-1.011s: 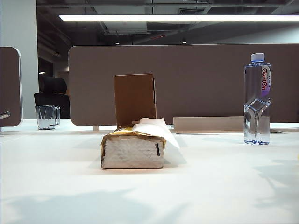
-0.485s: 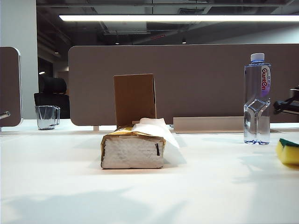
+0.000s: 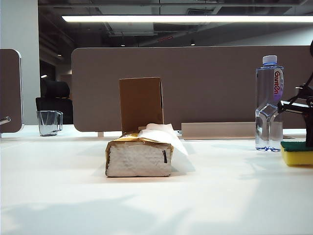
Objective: Move the sponge from left to right to wipe the table, avoiding obstacles on the table, and finally reaching the bottle of mineral water.
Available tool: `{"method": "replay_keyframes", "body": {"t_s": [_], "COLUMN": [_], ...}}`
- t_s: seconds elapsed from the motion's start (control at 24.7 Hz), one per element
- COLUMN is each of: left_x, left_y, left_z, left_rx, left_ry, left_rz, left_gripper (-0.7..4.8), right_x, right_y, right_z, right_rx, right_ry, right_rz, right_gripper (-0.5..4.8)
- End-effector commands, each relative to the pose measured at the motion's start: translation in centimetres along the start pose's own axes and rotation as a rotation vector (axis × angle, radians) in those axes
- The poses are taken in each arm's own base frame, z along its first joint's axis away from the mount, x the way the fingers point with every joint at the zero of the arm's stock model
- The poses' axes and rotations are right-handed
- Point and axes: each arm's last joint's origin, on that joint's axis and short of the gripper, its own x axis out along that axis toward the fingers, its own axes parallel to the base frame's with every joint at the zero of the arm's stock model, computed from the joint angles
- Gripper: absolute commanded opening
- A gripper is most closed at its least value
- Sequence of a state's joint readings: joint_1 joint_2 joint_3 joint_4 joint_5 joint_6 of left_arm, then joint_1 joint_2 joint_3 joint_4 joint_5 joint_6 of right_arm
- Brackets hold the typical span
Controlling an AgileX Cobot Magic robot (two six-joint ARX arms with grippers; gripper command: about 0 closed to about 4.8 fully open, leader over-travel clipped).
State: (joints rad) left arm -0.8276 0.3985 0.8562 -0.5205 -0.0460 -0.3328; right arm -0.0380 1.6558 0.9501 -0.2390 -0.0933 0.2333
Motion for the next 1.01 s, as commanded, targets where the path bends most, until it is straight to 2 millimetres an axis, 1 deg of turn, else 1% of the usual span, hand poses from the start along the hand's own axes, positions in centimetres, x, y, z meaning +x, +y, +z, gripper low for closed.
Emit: {"method": "replay_keyframes", "body": {"t_s": [0.04, 0.12, 0.4, 0.53, 0.69, 0.89, 0.97, 1.01], "left_x": [-0.1, -0.1, -0.1, -0.1, -0.1, -0.1, -0.1, -0.1], "left_y": [0.0, 0.0, 0.0, 0.0, 0.0, 0.0, 0.0, 0.0], "left_z": [0.2, 0.2, 0.2, 0.2, 0.2, 0.2, 0.2, 0.2], "left_rx": [0.004, 0.004, 0.004, 0.004, 0.004, 0.004, 0.004, 0.004], "left_ry": [-0.01, -0.01, -0.016, -0.016, -0.017, -0.016, -0.017, -0.016], "left_rz": [0.001, 0.001, 0.018, 0.018, 0.018, 0.019, 0.018, 0.019], "left_gripper": [3.09, 3.09, 3.09, 3.09, 3.09, 3.09, 3.09, 3.09], "right_x": [0.4, 0.7, 1.8, 2.7, 3.4, 3.4, 3.4, 3.4], "right_y": [0.0, 0.1, 0.0, 0.0, -0.1, -0.1, -0.1, -0.1], "right_z": [0.8, 1.0, 0.8, 0.7, 0.4, 0.5, 0.5, 0.5], "right_rx": [-0.003, -0.003, -0.007, -0.005, -0.004, -0.004, -0.004, -0.004], "right_ry": [-0.001, 0.001, 0.014, 0.029, 0.042, 0.04, 0.04, 0.041], "right_rz": [0.014, 0.015, 0.018, 0.059, 0.057, 0.058, 0.06, 0.063], "right_gripper": [-0.06, -0.06, -0.06, -0.06, -0.06, -0.05, 0.06, 0.25]}}
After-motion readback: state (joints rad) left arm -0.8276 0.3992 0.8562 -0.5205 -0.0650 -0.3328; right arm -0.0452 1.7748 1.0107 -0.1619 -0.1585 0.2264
